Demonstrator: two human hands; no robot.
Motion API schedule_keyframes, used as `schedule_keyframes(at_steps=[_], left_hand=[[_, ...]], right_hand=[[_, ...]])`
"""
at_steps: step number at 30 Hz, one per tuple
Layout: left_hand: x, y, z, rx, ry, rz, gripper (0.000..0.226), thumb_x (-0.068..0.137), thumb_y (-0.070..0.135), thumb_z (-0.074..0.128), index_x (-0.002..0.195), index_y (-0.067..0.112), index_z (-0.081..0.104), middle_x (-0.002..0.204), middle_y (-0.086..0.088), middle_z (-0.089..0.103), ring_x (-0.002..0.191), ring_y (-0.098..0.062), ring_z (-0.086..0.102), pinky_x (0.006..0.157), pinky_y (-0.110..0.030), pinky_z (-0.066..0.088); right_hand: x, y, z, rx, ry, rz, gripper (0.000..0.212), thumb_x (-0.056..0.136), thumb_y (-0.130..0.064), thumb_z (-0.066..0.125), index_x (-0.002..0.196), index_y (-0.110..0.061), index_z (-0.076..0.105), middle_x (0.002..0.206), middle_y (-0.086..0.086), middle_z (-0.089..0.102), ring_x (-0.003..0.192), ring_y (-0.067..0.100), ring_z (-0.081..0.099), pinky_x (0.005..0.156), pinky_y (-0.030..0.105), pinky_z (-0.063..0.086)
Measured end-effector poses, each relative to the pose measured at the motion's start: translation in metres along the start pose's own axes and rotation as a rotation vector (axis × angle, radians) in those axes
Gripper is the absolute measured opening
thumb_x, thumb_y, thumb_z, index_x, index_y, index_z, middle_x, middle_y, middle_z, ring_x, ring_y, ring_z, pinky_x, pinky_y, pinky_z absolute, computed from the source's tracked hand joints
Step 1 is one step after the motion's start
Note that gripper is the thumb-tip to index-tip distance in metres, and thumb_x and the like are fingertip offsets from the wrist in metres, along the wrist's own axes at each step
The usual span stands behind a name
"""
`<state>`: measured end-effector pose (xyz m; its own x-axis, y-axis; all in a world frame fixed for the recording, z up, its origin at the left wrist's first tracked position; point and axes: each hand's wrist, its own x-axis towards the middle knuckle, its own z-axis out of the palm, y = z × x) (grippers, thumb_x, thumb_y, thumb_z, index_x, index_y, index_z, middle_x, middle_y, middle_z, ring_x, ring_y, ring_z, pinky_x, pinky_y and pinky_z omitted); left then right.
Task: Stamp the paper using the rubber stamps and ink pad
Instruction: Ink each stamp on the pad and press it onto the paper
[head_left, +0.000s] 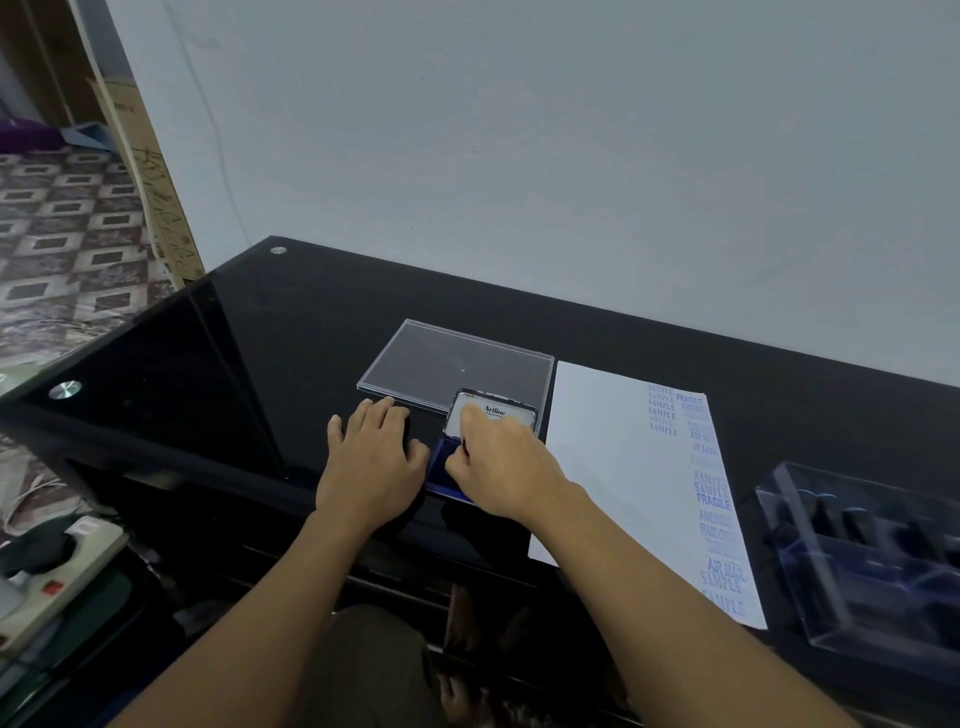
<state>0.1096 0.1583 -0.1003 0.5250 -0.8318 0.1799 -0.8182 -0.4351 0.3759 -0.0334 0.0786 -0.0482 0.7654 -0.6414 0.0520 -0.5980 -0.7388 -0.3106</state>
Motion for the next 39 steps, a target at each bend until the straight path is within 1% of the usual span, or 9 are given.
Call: schedule_keyframes(at_steps=[9,14,17,22,26,28,31,35,39], left_hand=[[0.0,0.0002,-0.0001,0.012,0.001,0.004,0.046,0.096,0.032,0.043,0.138,0.015,0.047,0.153,-0.003,0.038,0.145,-0.02,0.025,0.119,-0.054,0.013],[-0.0005,0.0012,-0.0001,0.002,-0.002,0.0,0.046,0.096,0.031,0.042,0.139,0.014,0.046,0.154,-0.003,0.036,0.146,-0.02,0.023,0.12,-0.053,0.009],[-0.0008,0.0014,-0.0004,0.008,-0.004,0.005,0.045,0.096,0.031,0.042,0.138,0.014,0.046,0.153,-0.003,0.036,0.146,-0.02,0.023,0.12,-0.054,0.01],[-0.0005,0.0021,-0.0005,0.011,0.004,0.012,0.044,0.096,0.03,0.042,0.137,0.013,0.047,0.152,-0.003,0.038,0.144,-0.02,0.025,0.119,-0.054,0.011],[-0.0001,0.002,-0.0005,0.006,0.008,0.017,0.042,0.096,0.029,0.043,0.134,0.013,0.049,0.15,-0.004,0.04,0.143,-0.021,0.027,0.119,-0.054,0.012],[-0.0005,0.0019,-0.0006,0.009,0.014,0.019,0.041,0.096,0.029,0.043,0.133,0.013,0.049,0.149,-0.003,0.041,0.142,-0.021,0.029,0.118,-0.054,0.013],[-0.0009,0.0013,-0.0007,0.008,0.016,0.022,0.04,0.095,0.029,0.044,0.132,0.013,0.05,0.148,-0.003,0.041,0.141,-0.02,0.029,0.118,-0.054,0.013],[-0.0007,0.0019,-0.0008,0.01,0.015,0.025,0.04,0.095,0.029,0.043,0.132,0.013,0.05,0.148,-0.003,0.041,0.14,-0.02,0.029,0.118,-0.054,0.013],[-0.0003,0.0013,-0.0002,0.02,0.008,0.022,0.042,0.095,0.03,0.043,0.133,0.013,0.049,0.148,-0.003,0.041,0.141,-0.02,0.028,0.119,-0.054,0.014]], right_hand=[[-0.0004,-0.0039,-0.0032,0.032,-0.024,0.019,0.015,0.096,-0.023,0.047,0.087,-0.018,0.035,0.078,0.009,0.053,0.067,0.026,0.048,0.049,0.033,0.027],[-0.0012,-0.0056,-0.0049,0.045,-0.035,0.046,0.017,0.096,-0.021,0.046,0.086,-0.018,0.033,0.073,0.005,0.047,0.063,0.023,0.043,0.048,0.033,0.024],[-0.0012,-0.0069,-0.0069,0.052,-0.044,0.049,0.017,0.097,-0.022,0.045,0.086,-0.02,0.033,0.072,0.002,0.044,0.062,0.017,0.039,0.049,0.032,0.025],[-0.0001,-0.0076,-0.0062,0.07,-0.056,0.069,0.016,0.097,-0.022,0.046,0.086,-0.021,0.034,0.076,0.003,0.048,0.065,0.018,0.043,0.05,0.033,0.029],[-0.0007,-0.0073,-0.0059,0.074,-0.043,0.071,0.017,0.096,-0.022,0.046,0.085,-0.02,0.033,0.074,0.002,0.046,0.064,0.018,0.041,0.05,0.033,0.027],[-0.0017,-0.0067,-0.0045,0.069,-0.027,0.076,0.017,0.095,-0.022,0.046,0.085,-0.02,0.032,0.073,0.002,0.045,0.063,0.02,0.042,0.05,0.033,0.027],[-0.0027,-0.0063,-0.002,0.029,0.002,0.061,0.016,0.095,-0.024,0.047,0.086,-0.02,0.034,0.071,0.002,0.046,0.067,0.027,0.048,0.053,0.034,0.032],[0.0012,-0.0074,-0.0038,0.007,0.003,0.053,0.015,0.096,-0.025,0.047,0.088,-0.019,0.036,0.074,0.003,0.049,0.068,0.025,0.048,0.051,0.033,0.028],[0.0047,-0.0082,-0.0041,0.001,-0.015,0.051,0.015,0.096,-0.026,0.048,0.089,-0.019,0.037,0.075,0.003,0.049,0.072,0.026,0.049,0.054,0.033,0.031]])
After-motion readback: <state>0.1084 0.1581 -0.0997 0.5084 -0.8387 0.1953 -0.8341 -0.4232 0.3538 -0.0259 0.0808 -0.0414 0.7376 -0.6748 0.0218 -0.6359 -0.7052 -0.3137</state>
